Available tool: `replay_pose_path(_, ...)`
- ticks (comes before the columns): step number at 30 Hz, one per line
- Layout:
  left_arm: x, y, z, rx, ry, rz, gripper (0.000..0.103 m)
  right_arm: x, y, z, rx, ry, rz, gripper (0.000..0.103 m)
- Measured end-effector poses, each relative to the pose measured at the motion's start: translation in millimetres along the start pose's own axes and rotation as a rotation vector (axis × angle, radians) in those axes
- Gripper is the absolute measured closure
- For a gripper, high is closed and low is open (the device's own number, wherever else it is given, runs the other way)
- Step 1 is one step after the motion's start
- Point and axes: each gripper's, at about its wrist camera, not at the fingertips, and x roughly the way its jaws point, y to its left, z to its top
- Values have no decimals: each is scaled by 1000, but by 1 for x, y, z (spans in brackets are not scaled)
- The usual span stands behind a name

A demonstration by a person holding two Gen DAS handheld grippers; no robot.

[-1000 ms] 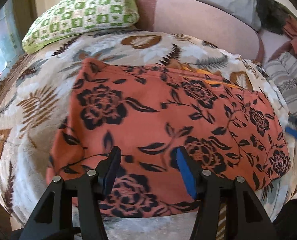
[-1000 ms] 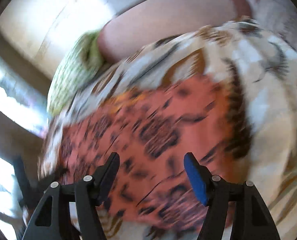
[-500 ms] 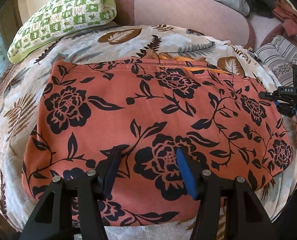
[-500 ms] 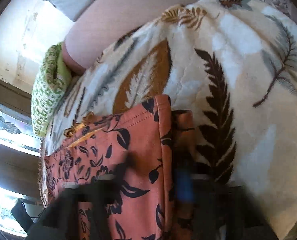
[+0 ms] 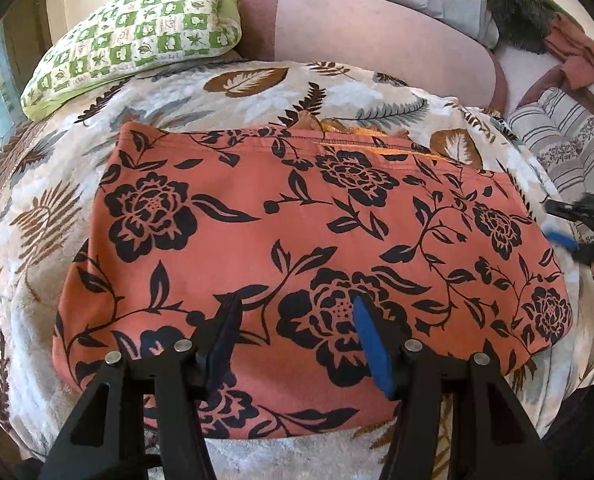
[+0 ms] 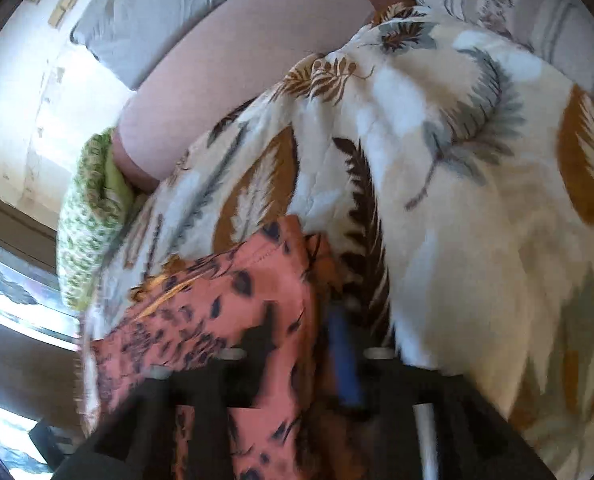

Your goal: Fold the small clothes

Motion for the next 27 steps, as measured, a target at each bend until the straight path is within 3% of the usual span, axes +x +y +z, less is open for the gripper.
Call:
replay_pose_path(1,-1,1,-1,-3,0,-1,44,-4,1,-6,-2,15,4,22)
replay_pose_path(7,-6,4,-10,-16,-2,-22,44,-21,-4,-67,3,117,-8,23)
replay_pose_path(9,-9,4,-14,-17,-2,-26,44,-12,-14,-79,20,174,-1,43)
replay_pose_path(10,-10,5,-16,-15,-1,-23,44,-11,-18,-82,23,181,-12,70)
replay_pose_path(11,-13,8,-18,-15,-6,-20,44,-16,-19,-86,26,175,-9,89)
replay_pose_path(12,-14,10,-20,-17,-12,-18,44,-21,-20,-89,42,172,17,89)
replay_pose_path(14,-16,20,-25,-41,-8,-14,44,-26,-25,-98,35,142,-37,90)
replay_pose_path(16,-18,31,-30,-65,7,-15,44,-15,-39,-104,81,165,-17,92)
replay_pose_path(18,-28,51,-36,-116,-16,-17,44,-24,-26,-100,32,154,-45,90)
replay_pose_path(21,-45,97,-44,-256,-57,-17,44,-44,-5,-93,-53,105,-135,87)
replay_pose_path(24,-54,148,-53,-472,-79,-46,44,-66,17,-92,-108,7,-195,87)
replay_pose_path(25,-52,159,-57,-525,-66,-72,44,-69,28,-93,-143,-17,-196,87)
replay_pose_path(27,-44,169,-60,-572,-31,-134,45,-67,52,-98,-212,-29,-106,87)
